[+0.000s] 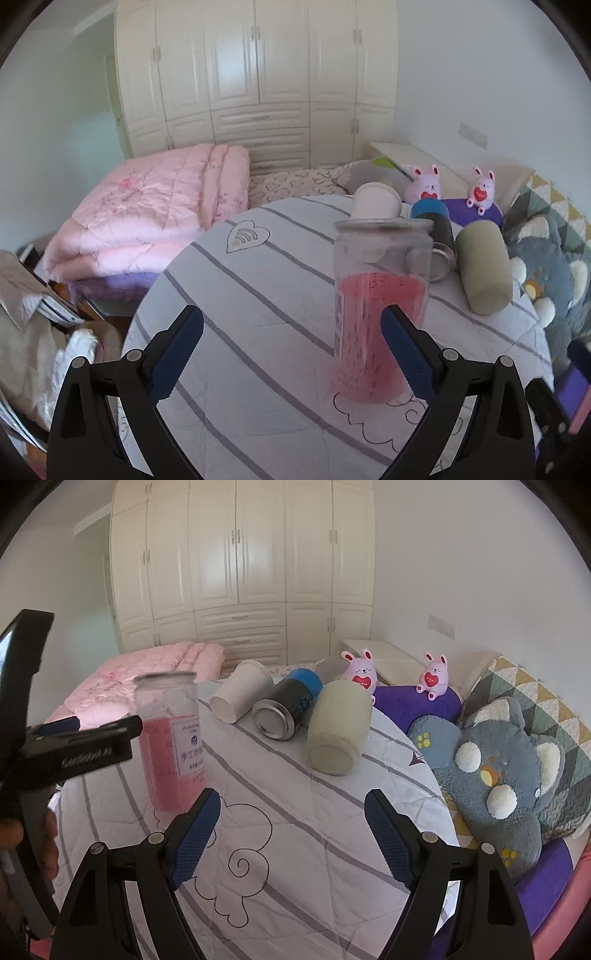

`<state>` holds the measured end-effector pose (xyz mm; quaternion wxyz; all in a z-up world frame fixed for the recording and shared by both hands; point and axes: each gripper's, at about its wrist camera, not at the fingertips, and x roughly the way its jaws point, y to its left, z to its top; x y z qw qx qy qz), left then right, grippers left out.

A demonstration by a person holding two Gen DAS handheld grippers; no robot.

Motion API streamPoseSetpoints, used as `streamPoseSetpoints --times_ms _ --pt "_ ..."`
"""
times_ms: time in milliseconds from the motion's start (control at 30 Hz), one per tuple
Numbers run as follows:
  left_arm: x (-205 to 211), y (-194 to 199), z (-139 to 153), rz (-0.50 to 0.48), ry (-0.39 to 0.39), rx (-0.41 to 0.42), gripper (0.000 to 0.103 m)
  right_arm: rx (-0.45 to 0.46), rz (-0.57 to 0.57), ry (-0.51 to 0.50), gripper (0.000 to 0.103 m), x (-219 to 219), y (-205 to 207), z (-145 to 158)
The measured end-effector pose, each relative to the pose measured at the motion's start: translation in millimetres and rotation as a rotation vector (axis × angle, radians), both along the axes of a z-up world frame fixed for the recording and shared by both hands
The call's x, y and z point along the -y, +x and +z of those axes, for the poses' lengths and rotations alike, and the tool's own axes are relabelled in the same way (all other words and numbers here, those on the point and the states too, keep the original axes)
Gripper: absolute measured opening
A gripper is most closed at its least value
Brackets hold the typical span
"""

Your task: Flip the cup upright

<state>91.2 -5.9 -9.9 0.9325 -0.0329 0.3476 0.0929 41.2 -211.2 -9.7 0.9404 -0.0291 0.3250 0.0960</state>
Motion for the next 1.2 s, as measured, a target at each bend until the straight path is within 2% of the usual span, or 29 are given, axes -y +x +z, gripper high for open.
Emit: streamPoseSetpoints --times_ms 633,800,1200 --pt "30 -43 27 -0.111 0.014 0.073 0.102 0.025 0.008 -0.022 0.082 -7 -13 10" --pt "38 -60 34 -0.1 0.066 0.107 0.103 0.031 0.006 -0.013 0.082 -6 -21 12" --pt "41 -92 41 -0.108 0.04 0.124 0.103 0.058 0.012 -0.031 0.082 -9 -37 16"
